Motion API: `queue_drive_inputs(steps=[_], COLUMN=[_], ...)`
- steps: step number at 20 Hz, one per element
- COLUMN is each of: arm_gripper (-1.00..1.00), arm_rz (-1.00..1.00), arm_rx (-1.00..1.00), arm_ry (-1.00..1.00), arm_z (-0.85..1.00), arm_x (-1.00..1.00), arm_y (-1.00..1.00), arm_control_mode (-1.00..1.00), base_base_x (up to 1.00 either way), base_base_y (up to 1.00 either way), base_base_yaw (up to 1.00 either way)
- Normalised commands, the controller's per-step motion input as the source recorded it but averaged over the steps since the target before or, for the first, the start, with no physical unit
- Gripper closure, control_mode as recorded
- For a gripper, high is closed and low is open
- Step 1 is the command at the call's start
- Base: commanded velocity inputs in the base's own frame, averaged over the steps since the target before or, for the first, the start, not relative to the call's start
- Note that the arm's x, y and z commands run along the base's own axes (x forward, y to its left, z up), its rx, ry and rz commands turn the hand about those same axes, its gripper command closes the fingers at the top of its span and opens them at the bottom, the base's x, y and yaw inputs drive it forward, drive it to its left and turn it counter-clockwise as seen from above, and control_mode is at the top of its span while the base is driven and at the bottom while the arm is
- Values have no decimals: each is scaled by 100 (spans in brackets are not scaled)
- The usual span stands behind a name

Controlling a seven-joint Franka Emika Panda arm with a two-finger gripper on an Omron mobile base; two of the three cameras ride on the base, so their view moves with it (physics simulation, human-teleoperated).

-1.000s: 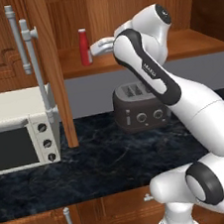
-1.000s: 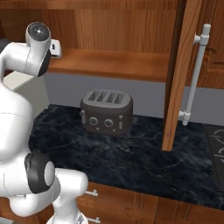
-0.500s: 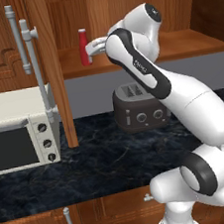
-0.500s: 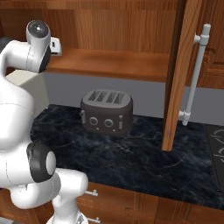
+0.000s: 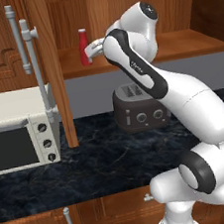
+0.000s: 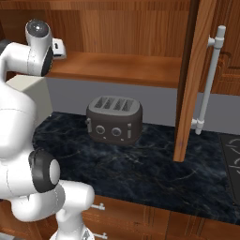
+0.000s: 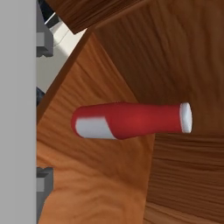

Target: Move the ketchup and ketchup from the cabinet to the dining counter.

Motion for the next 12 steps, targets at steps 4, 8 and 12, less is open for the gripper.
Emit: queue_drive_inputs(steps=[4, 8, 12], arm_gripper=[-100, -100, -100], arm_rz=[0, 0, 0], arm_rx=[0, 0, -1], arm_ry=[0, 0, -2], arm_z=[-6, -10, -17], arm_x=[0, 0, 1], arm_y=[6, 13, 18], arm_control_mode=[-100, -100, -100], base_base_x=[0, 0, 0], base_base_y=[0, 0, 0], base_base_yaw=[0, 0, 0])
